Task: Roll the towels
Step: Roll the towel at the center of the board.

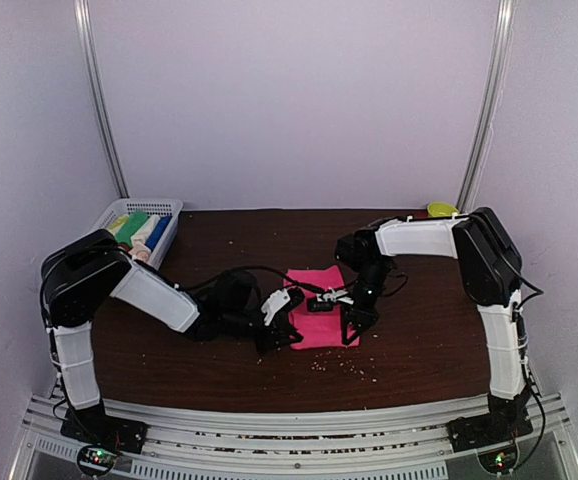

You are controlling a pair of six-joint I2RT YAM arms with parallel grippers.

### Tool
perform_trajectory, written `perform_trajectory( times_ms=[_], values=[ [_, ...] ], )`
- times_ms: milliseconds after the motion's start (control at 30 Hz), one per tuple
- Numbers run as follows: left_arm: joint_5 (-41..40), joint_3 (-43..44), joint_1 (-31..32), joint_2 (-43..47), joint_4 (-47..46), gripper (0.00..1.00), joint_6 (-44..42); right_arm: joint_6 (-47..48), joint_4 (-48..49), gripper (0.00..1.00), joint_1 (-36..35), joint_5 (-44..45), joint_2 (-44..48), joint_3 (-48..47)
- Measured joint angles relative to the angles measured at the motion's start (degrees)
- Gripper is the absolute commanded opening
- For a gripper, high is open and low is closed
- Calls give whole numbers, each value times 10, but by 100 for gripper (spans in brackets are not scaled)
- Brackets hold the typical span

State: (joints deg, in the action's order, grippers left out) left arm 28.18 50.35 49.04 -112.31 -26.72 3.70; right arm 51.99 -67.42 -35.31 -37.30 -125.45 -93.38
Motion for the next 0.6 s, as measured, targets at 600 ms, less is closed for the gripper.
perform_trajectory(
  times_ms=[600],
  values=[
    [70, 75, -33, -50, 69, 0, 92, -5, 87, 48, 26, 41, 145, 61]
  ],
)
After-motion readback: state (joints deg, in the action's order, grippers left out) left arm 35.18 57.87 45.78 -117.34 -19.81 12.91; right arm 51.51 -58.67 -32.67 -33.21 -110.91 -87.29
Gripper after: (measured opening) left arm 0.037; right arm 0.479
